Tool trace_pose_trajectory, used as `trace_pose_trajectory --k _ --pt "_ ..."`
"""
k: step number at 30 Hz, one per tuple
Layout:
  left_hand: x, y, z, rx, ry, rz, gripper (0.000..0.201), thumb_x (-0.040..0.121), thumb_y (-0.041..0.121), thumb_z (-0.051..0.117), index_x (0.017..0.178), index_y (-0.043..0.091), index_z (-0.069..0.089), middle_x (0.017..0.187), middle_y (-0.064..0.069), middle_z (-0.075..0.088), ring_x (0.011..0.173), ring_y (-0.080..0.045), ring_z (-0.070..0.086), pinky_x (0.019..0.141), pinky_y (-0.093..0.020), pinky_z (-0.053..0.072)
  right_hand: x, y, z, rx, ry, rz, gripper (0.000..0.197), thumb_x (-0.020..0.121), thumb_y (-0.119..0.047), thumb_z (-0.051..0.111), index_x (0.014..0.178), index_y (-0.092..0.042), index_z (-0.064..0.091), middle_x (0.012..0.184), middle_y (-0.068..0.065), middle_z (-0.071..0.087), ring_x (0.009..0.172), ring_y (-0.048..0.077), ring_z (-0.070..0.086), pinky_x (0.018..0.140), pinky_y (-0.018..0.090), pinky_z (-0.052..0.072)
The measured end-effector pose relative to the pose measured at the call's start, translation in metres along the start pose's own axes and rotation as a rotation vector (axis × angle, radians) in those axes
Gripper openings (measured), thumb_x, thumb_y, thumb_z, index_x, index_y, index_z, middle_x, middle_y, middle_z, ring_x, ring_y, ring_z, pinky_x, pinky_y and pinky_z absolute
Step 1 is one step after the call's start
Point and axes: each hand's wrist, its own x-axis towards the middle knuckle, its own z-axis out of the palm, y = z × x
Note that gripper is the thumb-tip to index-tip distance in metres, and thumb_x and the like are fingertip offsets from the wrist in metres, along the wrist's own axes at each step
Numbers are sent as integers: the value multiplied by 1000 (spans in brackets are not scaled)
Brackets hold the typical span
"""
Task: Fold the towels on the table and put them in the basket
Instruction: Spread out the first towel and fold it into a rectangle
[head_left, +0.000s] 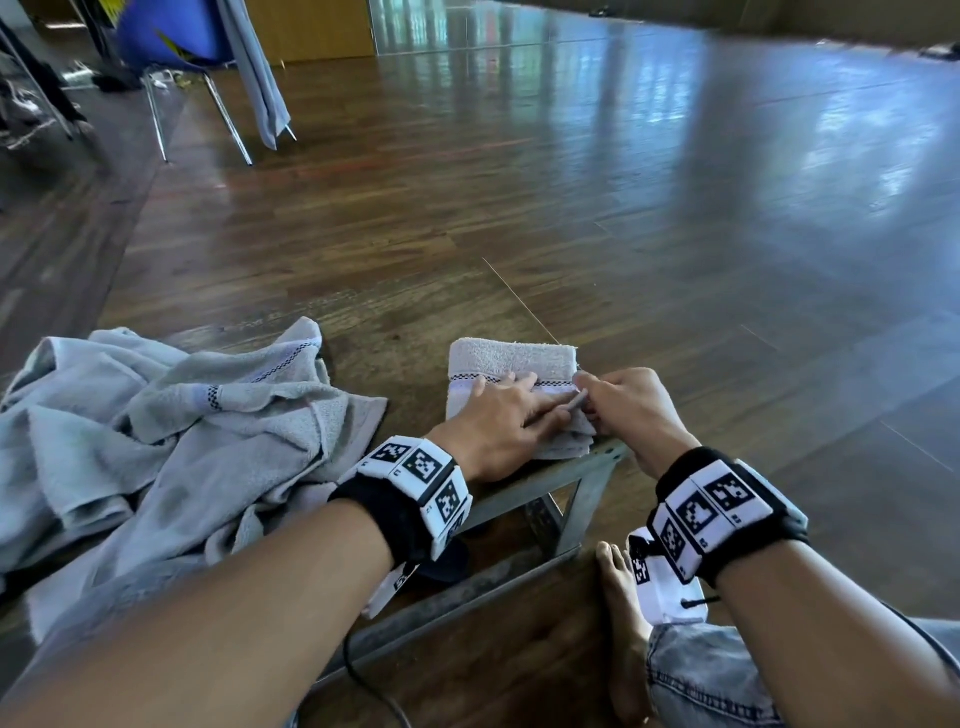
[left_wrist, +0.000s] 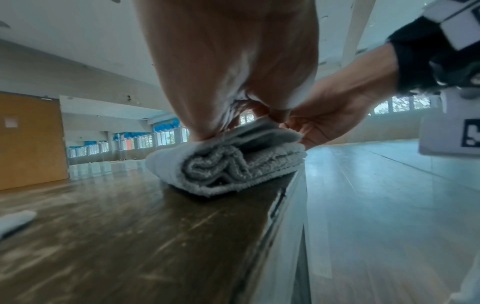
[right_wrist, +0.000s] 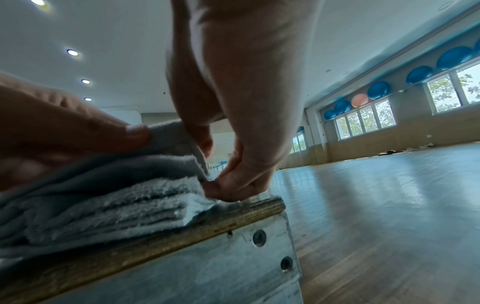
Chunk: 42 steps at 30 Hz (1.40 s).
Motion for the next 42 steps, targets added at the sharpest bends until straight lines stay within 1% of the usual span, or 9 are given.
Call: trace_pose_trajectory --k 5,9,17,22,25,28,31,38,42 --pt "6 -2 10 107 -35 -1 47 104 52 28 150 44 32 165 -17 11 153 -33 2 122 -53 -7 2 2 -1 38 -42 49 43 82 -40 76 75 2 72 67 7 67 62 20 61 64 36 54" --pt "6 -4 14 125 -33 1 47 103 51 29 150 45 33 165 -18 11 153 -33 1 122 -53 -7 4 1 0 25 -72 87 32 84 -28 78 59 -10 67 54 1 64 49 16 59 52 28 50" --pt "7 -7 7 -16 167 -20 50 101 57 33 146 39 45 163 -9 24 152 -25 15 123 -45 10 4 4 4 -67 1 12 29 89 -26 74 65 -15 64 69 2 64 62 15 57 52 24 42" --pt "6 -29 16 194 13 -182 63 98 66 17 156 45 3 167 -2 -14 152 -16 -19 124 -42 -9 -7 -8 3 -194 45 -35 7 89 -14 72 86 -11 66 102 10 66 86 20 58 66 24 43" --pt "6 -33 18 183 -10 -217 69 94 73 20 154 49 -4 165 2 -19 150 -14 -24 123 -43 -10 -18 -18 15 -467 161 -228 33 87 -13 66 117 -12 54 123 10 52 108 27 51 79 34 41" --pt "7 -31 17 198 -22 -246 73 92 74 26 153 50 -4 166 5 -17 151 -14 -21 123 -48 -8 -25 -22 28 -493 138 -507 43 93 -21 60 134 -15 48 144 5 42 132 23 41 96 40 47" --pt "6 -33 11 252 15 -257 77 88 72 37 153 47 6 166 5 -3 153 -17 -5 121 -53 4 -22 -17 45 -490 -50 -584 47 104 -24 45 150 -11 39 163 5 28 150 23 24 122 38 25" --pt "1 -49 0 199 110 -282 97 66 86 49 144 36 19 145 4 25 140 -22 16 112 -48 20 -12 -18 58 -492 -102 -533 51 102 -34 44 148 -13 43 160 2 37 146 21 31 119 36 26" --pt "-2 -54 6 199 81 -294 107 64 92 38 151 37 6 152 6 10 147 -26 1 116 -52 7 -14 -15 63 -517 -211 -519 56 106 -46 27 159 -27 28 169 -11 15 155 5 2 126 34 1"
